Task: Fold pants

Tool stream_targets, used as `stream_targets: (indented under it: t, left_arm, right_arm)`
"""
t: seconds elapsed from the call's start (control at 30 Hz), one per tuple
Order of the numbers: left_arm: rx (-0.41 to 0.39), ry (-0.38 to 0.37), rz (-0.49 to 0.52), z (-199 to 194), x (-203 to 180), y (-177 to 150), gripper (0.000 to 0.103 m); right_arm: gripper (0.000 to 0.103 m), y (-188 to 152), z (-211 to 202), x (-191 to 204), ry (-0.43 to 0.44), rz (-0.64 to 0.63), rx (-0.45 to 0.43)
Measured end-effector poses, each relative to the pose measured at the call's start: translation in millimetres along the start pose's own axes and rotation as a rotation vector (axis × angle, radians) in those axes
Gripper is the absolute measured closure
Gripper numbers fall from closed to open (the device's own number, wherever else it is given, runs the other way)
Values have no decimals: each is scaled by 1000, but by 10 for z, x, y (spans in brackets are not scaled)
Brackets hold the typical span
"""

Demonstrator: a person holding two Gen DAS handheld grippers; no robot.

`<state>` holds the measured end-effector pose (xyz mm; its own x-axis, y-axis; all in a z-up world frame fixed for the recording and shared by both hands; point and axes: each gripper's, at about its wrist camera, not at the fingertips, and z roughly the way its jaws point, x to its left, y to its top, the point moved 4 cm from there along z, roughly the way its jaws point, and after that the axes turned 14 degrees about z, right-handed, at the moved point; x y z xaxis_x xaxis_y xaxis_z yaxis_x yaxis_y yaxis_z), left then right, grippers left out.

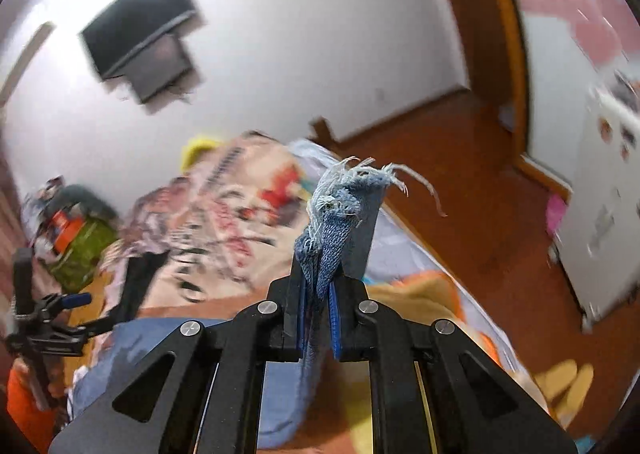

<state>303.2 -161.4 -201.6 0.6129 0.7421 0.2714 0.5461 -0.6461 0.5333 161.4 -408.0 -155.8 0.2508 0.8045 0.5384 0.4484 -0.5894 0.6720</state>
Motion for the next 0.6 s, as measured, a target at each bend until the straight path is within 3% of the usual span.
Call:
stream_targets:
  t: [0.3, 0.6]
  left_arm:
    - [-51, 44, -110, -417, 460, -534, 1]
    - [-7, 104, -241, -604, 842, -1156, 1]
  right_arm:
    - [95, -292, 108, 995, 174, -178, 84]
    - [95, -976, 631, 1531, 295, -322, 324]
